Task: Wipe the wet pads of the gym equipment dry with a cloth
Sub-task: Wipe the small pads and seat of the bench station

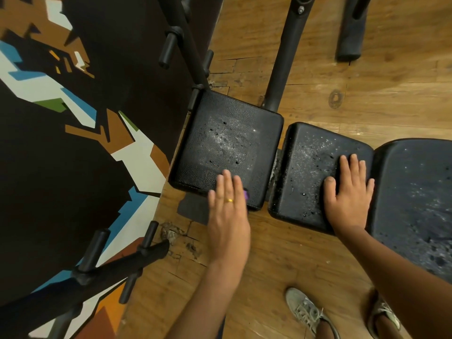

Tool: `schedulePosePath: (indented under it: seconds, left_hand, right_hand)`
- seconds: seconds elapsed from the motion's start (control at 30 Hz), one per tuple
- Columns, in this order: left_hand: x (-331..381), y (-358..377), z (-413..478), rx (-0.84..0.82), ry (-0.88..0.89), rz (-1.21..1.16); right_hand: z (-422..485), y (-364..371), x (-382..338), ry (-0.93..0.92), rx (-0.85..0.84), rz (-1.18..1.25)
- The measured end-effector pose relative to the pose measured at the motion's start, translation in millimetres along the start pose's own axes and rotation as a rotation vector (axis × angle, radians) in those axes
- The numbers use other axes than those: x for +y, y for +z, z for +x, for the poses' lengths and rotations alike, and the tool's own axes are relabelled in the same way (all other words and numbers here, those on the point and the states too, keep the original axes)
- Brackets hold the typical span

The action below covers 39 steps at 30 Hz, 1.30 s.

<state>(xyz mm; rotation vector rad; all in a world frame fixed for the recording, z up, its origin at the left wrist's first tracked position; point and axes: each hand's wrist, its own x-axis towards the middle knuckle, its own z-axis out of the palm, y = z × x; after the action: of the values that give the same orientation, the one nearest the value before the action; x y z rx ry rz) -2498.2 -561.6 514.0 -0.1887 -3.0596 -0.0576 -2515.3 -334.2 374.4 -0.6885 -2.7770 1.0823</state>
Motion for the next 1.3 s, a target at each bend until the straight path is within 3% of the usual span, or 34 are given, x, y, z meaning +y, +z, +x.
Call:
schedulePosePath:
  seconds: [0.13, 0.33, 0.57, 0.83, 1.3]
  left_hand:
    - [-8.2, 0.8, -0.2, -0.072, 0.027, -0.001]
    - [-35.8, -18.6, 14.7, 0.031, -0.081, -0.064]
    - [32.3, 21.0, -5.0, -0.062, 0.152, -0.053]
    - [16.4, 17.9, 5.2, -0.153, 0.332, -0.041]
    - [66.3, 20.6, 81.2, -0.123, 0.15, -0.082]
  right_hand:
    - [-0.1, -0.3, -0.6, 0.0, 0.011, 0.016]
    - [-0.1, -0.1, -1.3, 0.009, 0.009, 0.018]
    - [0.2, -0.3, -0.7, 0.008, 0.006, 0.013]
    - [-0.1, -1.3, -0.8, 0.009, -0.003, 0.022]
    - [0.0, 0.2, -0.5, 0.013, 0.008, 0.027]
